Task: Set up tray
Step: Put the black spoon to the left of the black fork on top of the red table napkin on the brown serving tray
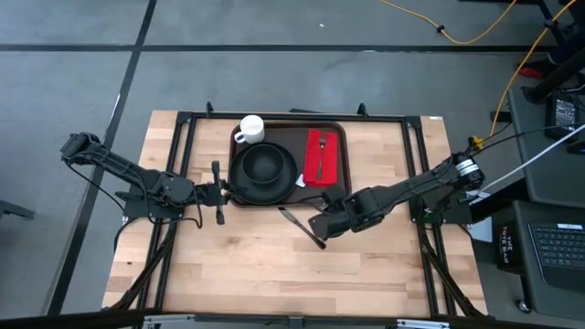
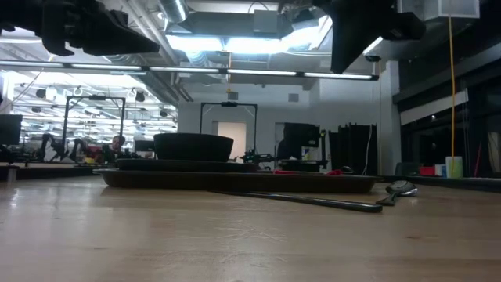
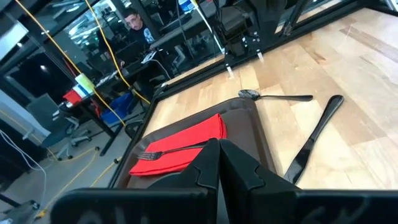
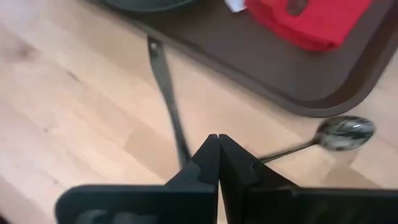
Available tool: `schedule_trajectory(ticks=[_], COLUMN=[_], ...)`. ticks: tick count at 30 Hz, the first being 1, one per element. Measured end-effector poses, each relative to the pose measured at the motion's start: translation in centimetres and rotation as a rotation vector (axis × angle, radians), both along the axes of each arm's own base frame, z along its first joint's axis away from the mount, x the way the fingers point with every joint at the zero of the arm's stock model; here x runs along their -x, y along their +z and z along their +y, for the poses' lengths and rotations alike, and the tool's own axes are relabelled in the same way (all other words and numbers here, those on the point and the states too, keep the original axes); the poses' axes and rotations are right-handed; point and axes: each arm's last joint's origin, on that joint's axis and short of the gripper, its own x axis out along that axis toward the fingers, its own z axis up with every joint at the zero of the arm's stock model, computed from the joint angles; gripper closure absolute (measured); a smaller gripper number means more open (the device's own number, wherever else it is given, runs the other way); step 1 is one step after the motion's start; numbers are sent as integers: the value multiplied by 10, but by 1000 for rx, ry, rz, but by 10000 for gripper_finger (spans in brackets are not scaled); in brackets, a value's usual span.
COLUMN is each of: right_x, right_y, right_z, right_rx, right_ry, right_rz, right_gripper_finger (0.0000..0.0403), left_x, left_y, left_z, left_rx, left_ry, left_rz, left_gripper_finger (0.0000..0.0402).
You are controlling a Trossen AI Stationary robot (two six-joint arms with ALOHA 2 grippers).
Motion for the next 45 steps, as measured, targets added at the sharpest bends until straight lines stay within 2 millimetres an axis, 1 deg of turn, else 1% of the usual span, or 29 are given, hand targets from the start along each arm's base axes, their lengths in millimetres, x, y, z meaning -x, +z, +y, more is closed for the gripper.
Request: schedule_trajectory(ticks=[5, 7, 8, 12, 15, 18, 25, 31, 37, 41, 45], right_x=[-1, 0, 1, 9, 15, 18, 18, 13, 8, 5, 2], right_y=[0, -2, -2, -4, -5, -5, -8, -25, -44, -56, -68], right_z=[1, -1, -3, -11, -13, -14, -16, -15, -12, -9, -5], right_rx=[-1, 12, 8, -35, -40, -45, -58, -26, -7, -48, -29], right_ry=[57, 99, 91, -142, -272, -342, -473, -584, -656, -718, -792], right_rz=[8, 42, 61, 103, 130, 137, 125, 175, 246, 302, 307], right_gripper_finger=[393, 389, 388, 392, 397, 393, 350, 320, 298, 291, 290], left_x=[0, 0, 0, 0, 0, 0, 0, 0, 0, 0, 0], left_y=[0, 0, 0, 0, 0, 0, 1, 3, 2, 1, 1], left_z=[0, 0, 0, 0, 0, 0, 0, 0, 0, 0, 0], left_rx=[-8, -8, -9, -9, -9, -9, -6, 1, -3, -3, -5], left_ry=[-1, -1, -2, -2, -2, -2, -2, -3, -3, -3, -2], left_rz=[2, 2, 2, 2, 2, 2, -5, -25, -14, -12, -7], left_gripper_finger=[399, 399, 399, 396, 397, 399, 397, 399, 398, 396, 399])
